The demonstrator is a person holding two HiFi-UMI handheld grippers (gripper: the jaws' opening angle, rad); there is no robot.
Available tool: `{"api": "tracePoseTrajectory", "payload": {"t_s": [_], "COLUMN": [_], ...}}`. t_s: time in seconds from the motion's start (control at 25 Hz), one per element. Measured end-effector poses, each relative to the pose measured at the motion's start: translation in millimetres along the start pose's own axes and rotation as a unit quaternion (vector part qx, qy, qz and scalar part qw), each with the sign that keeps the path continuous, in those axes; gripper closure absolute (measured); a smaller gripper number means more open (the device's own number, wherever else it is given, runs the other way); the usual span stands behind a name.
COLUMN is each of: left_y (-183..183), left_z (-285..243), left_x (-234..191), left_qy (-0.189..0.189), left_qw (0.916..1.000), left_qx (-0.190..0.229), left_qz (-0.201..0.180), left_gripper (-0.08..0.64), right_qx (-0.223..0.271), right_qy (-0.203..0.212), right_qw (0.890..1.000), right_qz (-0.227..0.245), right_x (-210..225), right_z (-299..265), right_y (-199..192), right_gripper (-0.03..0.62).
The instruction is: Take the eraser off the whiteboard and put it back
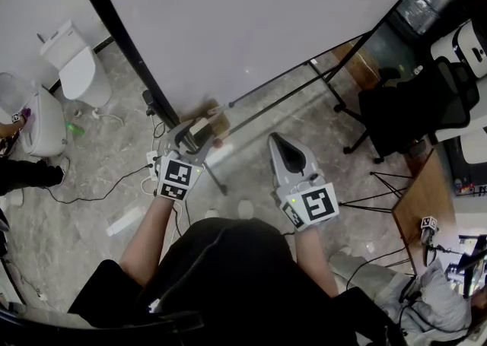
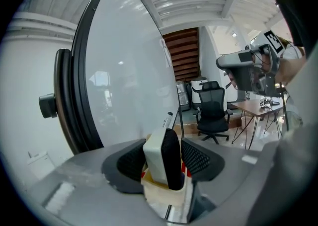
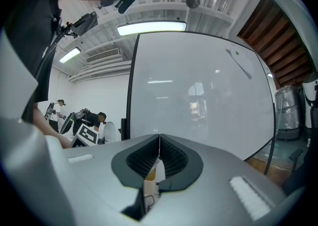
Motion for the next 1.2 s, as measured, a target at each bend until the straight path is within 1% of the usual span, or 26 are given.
{"api": "tracePoseTrajectory", "payload": {"t_s": [0.12,0.6,0.92,1.2], "left_y": [0.9,4.3,16.7,29.0], "left_z": [0.4,4.5,17.6,37.5], "left_x": [0.1,-3.9,-2.4,4.9], "left_qy": [0.002,0.016,0.037,0.052], "left_qw": [1.0,0.9998,0.9986,0.9969], "left_qx": [0.002,0.007,0.035,0.057], "left_qz": [-0.002,-0.001,-0.011,-0.014], "left_gripper": [0.324,0.287,0.276,0.278], "right_qx": [-0.001,0.0,0.003,0.005], "right_qy": [0.0,0.004,0.01,0.029], "right_qw": [1.0,1.0,1.0,1.0], "right_qz": [0.001,0.001,0.0,-0.002], "right_x": [0.7,-0.1,-2.9,-13.7], "right_z": [1.0,0.2,2.1,-0.5], "right_y": [-0.8,0.6,1.6,0.9], "right_gripper": [0.581,0.581,0.581,0.581]}}
Point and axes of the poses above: the fingertips, and each gripper's own axes: z backward along the fingers, x to its right, y out of its top, the point moved 6 cm from there along z, backward along the fingers, and after that the axes turned 14 degrees about -y, right-handed, at the moved point
